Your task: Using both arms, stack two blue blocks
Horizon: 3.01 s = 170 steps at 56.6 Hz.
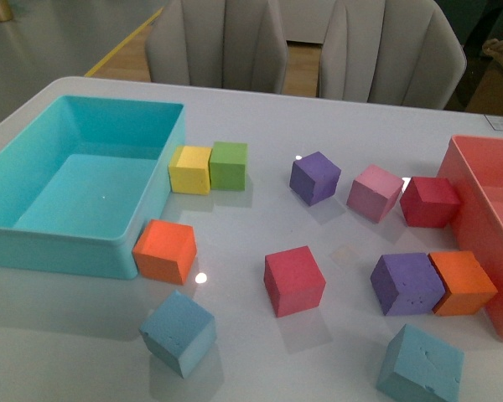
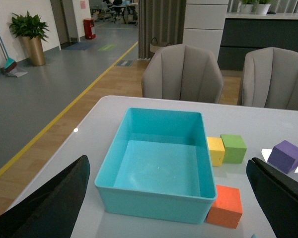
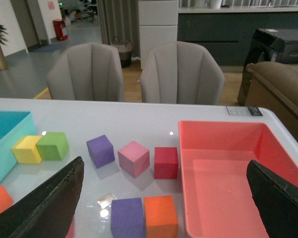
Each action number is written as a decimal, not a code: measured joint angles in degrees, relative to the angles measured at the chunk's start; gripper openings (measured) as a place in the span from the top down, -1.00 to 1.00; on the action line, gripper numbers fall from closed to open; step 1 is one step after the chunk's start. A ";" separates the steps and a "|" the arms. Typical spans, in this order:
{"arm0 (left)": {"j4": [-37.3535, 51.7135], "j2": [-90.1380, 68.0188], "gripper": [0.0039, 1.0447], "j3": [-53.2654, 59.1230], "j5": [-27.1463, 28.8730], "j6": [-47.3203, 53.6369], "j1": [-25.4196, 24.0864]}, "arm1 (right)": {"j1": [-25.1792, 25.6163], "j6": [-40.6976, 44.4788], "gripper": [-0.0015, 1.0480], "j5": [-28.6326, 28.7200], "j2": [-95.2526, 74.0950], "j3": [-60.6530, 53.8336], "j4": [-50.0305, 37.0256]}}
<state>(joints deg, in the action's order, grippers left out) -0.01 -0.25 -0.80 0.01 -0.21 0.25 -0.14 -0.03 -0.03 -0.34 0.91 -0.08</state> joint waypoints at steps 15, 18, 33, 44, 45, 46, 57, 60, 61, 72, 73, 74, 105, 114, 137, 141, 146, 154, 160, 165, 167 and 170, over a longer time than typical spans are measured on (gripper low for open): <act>0.00 0.00 -0.84 0.00 0.00 0.00 0.00 | 0.00 0.00 -0.83 0.00 0.00 0.00 0.00; 0.00 0.00 -0.84 0.02 0.00 0.00 0.00 | 0.00 0.00 -0.83 0.00 0.00 0.00 0.00; 0.00 0.00 -0.84 0.00 0.00 0.00 0.00 | 0.00 0.02 -0.83 0.00 0.00 0.00 0.00; 0.00 0.00 -0.84 0.00 -0.02 0.00 0.00 | -17.59 1.53 -0.83 -18.91 -32.30 8.98 1.70; 0.00 0.00 -0.84 0.00 0.00 0.00 0.00 | -19.10 2.25 -0.83 -19.10 -36.89 9.84 -0.50; 0.00 0.00 -0.84 0.00 0.00 0.00 0.00 | -20.37 2.99 -0.83 -19.04 -41.29 10.67 -2.47; 0.00 0.00 -0.84 0.00 0.00 0.00 0.00 | -24.74 10.10 -0.83 -17.11 -73.92 20.11 -8.09; 0.00 0.00 -0.84 0.00 0.00 0.00 0.00 | -24.35 10.99 -0.83 -16.02 -80.02 22.53 -8.11; 0.00 0.00 -0.84 0.00 0.00 0.00 0.00 | -24.04 11.45 -0.83 -15.21 -81.59 23.21 -8.11; 0.00 0.00 -0.84 0.00 0.00 0.00 0.00 | -19.19 18.69 -0.83 -11.78 -93.15 27.80 -7.04; 0.00 0.00 -0.84 0.00 0.00 0.00 0.00 | -19.02 19.34 -0.83 -11.69 -93.44 27.91 -6.97; 0.00 0.00 -0.84 0.00 0.00 0.00 0.00 | -18.71 20.24 -0.83 -11.43 -93.96 28.13 -6.91; 0.00 0.00 -0.84 0.00 0.00 0.00 0.00 | -18.01 37.13 -0.83 -7.65 -106.16 36.09 -1.49; 0.00 0.00 -0.84 0.00 0.00 0.00 0.00 | -17.90 40.79 -0.83 -6.19 -109.37 38.38 0.22; 0.00 0.00 -0.84 0.00 0.00 0.00 0.00 | -15.91 46.90 -0.83 -4.66 -115.75 42.36 3.91; 0.00 0.00 -0.84 0.00 0.00 0.00 0.00 | -15.91 48.02 -0.83 -4.74 -116.89 43.04 4.85; 0.00 0.00 -0.84 0.00 0.00 0.00 0.00 | -15.91 49.40 -0.83 -5.03 -118.20 43.91 5.86; 0.00 0.00 -0.84 0.00 0.00 0.00 0.00 | -15.91 50.07 -0.83 -5.05 -119.99 45.33 6.56; 0.00 0.00 -0.84 0.00 0.00 0.00 0.00 | -15.91 50.77 -0.83 -5.05 -120.80 45.94 6.60; 0.00 0.00 -0.84 0.00 0.00 0.00 0.00 | -15.93 50.99 -0.81 -5.05 -120.85 46.05 6.69; 0.00 0.00 -0.84 0.00 0.00 0.00 0.00 | -15.93 51.15 -0.73 -5.03 -120.85 46.07 6.75; 0.00 0.00 -0.84 0.00 0.00 0.00 0.00 | -15.93 51.41 -0.60 -5.05 -120.85 46.10 6.80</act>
<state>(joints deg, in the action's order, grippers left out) -0.01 -0.25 -0.80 0.01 -0.21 0.25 -16.08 51.37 -5.08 -121.19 47.00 6.72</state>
